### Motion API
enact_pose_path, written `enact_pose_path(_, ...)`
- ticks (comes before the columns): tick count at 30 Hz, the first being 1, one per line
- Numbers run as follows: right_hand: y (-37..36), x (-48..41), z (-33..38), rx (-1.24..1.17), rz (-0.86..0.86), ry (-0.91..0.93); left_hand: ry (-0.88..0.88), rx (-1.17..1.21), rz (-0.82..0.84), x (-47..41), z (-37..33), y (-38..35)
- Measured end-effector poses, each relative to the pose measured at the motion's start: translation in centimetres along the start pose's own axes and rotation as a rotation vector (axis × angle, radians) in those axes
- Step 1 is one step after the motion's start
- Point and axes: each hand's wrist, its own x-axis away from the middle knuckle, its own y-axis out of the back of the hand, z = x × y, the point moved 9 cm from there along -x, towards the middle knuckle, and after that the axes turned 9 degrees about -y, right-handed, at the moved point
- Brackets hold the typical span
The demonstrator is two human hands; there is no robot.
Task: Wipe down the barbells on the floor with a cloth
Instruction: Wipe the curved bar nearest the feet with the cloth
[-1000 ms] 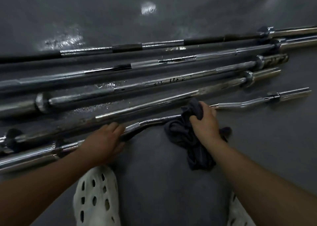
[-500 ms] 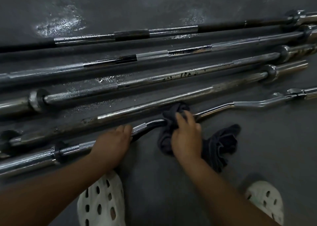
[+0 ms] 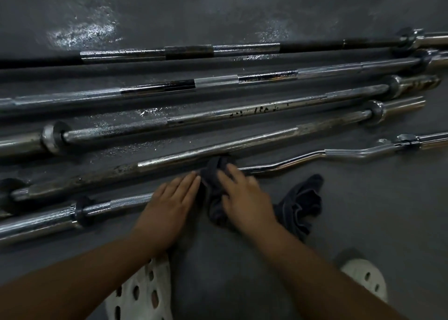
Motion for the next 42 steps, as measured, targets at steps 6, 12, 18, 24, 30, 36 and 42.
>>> enact_pose_path(6, 2.4, 2.9, -19.4, -0.642, -0.368, -1.029, 0.023, 0.032, 0.022, 0.0, -0.1, 0.1)
enact_pose_path(12, -2.9, 1.5, -8.6, -1.366, -0.210, -1.098, -0.004, 0.037, 0.033, -0.3, -0.8, 0.1)
enact_pose_path(18, -1.4, 0.1, -12.8, -1.790, -0.403, -1.195, -0.069, 0.042, 0.029, -1.6, -2.7, -0.1)
enact_pose_path(24, -2.6, 1.2, -7.2, -1.827, -0.093, -1.189, -0.082, 0.129, 0.018, -1.7, -2.3, 0.1)
enact_pose_path(30, 0.1, 0.5, -10.1, -1.310, -0.439, -1.173, -0.082, 0.188, -0.024, -1.8, -2.3, 0.3)
enact_pose_path(36, 0.7, -0.9, -8.4, -0.796, -0.178, -0.703, -0.124, 0.177, -0.003, -1.5, -2.1, 0.4)
enact_pose_path(42, 0.2, -0.1, 1.1, -0.082, 0.003, -0.205, -0.119, 0.189, 0.020, -1.8, -2.2, 0.4)
